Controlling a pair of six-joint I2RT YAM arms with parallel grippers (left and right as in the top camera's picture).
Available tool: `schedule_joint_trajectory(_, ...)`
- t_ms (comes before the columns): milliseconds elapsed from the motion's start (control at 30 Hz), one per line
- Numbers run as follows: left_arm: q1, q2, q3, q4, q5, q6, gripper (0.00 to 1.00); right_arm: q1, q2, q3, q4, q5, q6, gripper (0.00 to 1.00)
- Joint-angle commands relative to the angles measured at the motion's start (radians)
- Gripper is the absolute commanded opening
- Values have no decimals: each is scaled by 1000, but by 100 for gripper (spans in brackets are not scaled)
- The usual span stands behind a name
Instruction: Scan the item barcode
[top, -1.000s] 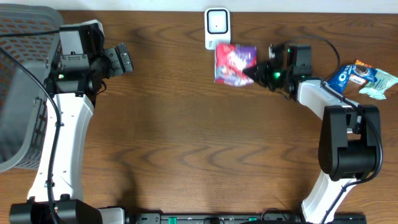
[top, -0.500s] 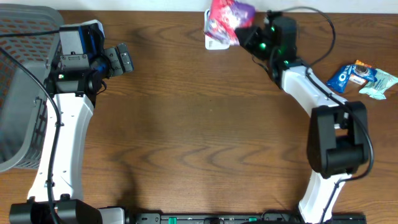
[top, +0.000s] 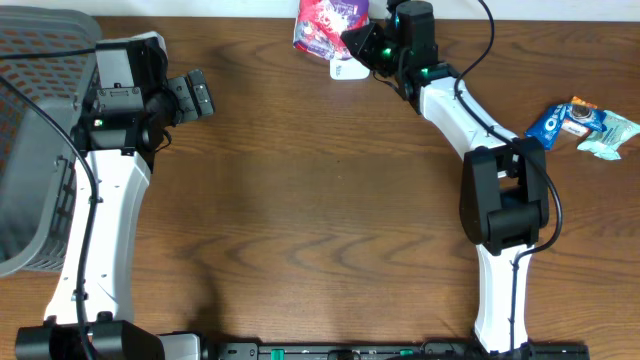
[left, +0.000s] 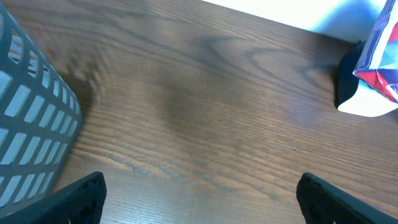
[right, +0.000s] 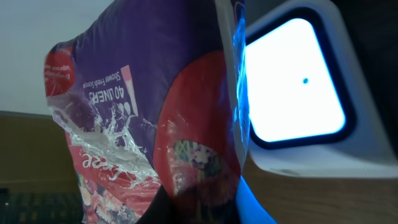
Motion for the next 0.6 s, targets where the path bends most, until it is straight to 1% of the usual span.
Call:
schedule_joint_trajectory(0, 2, 7, -2, -3, -10, 2, 98, -21, -26, 37, -29, 7, -64, 1)
schedule_joint_trajectory(200, 2, 7, -3, -3, -10, 3, 98, -72, -96, 37, -135, 19, -189, 1)
schedule_joint_trajectory(300, 2, 7, -3, -3, -10, 3, 98, -108, -129, 37, -220, 61, -210, 1)
schedule_joint_trajectory(433, 2, 7, -3, -3, -10, 3, 98, -192, -169, 37, -341, 95, -270, 1)
schedule_joint_trajectory(567, 2, 7, -3, -3, -10, 3, 98, -305, -188, 37, -460, 108, -288, 1)
